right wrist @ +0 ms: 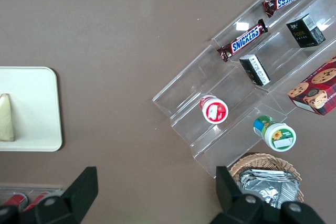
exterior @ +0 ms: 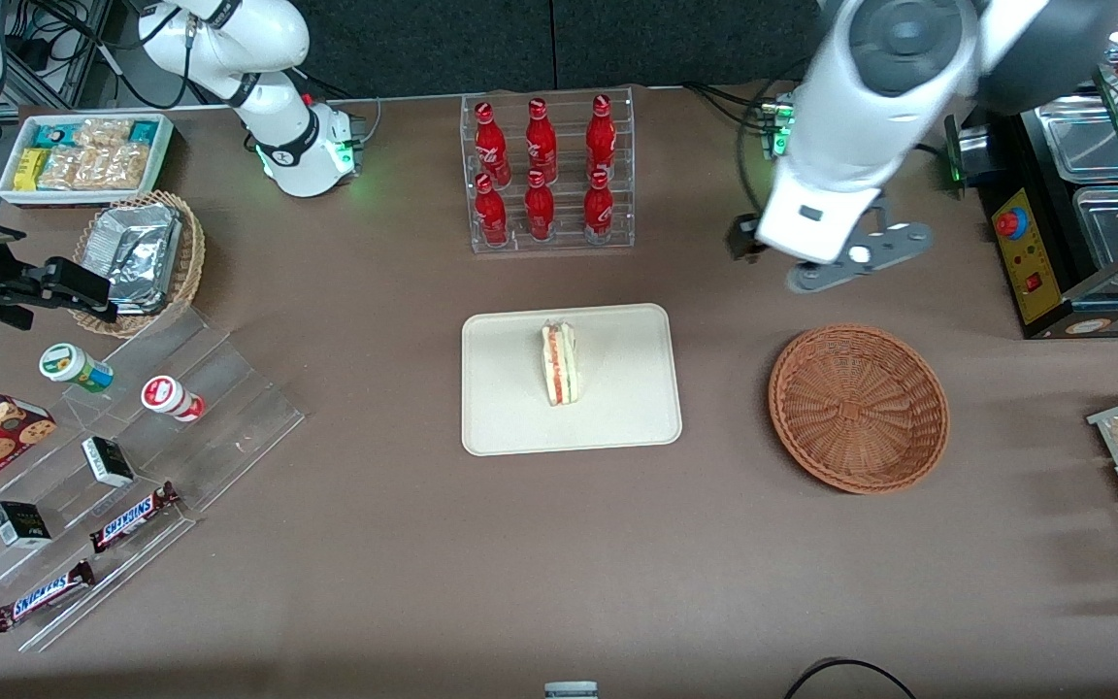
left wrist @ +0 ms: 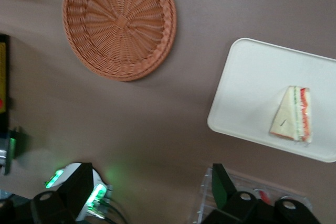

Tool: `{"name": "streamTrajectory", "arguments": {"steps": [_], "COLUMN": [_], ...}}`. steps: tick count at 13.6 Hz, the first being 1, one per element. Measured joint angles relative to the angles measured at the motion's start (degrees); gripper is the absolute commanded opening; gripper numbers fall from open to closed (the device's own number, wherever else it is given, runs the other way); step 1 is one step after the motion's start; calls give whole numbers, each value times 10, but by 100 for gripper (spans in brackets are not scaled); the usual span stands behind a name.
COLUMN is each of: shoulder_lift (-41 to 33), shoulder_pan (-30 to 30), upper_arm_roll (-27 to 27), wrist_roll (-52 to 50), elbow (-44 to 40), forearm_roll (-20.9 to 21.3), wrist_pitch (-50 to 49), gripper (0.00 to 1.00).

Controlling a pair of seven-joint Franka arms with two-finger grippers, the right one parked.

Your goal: Place sandwich from basket to tray

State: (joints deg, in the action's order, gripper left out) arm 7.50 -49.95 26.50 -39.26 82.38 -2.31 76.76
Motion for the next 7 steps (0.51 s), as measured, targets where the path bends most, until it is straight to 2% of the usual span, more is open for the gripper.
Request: {"name": "streamTrajectory", "arguments": {"steps": [7], "shoulder_lift": [-19], "shoulder_pan": [1], "upper_arm_roll": [113], "wrist_roll": [182], "elbow": [2], "forearm_roll": [-1], "wrist_pitch": [-20], "gripper": [99]}}
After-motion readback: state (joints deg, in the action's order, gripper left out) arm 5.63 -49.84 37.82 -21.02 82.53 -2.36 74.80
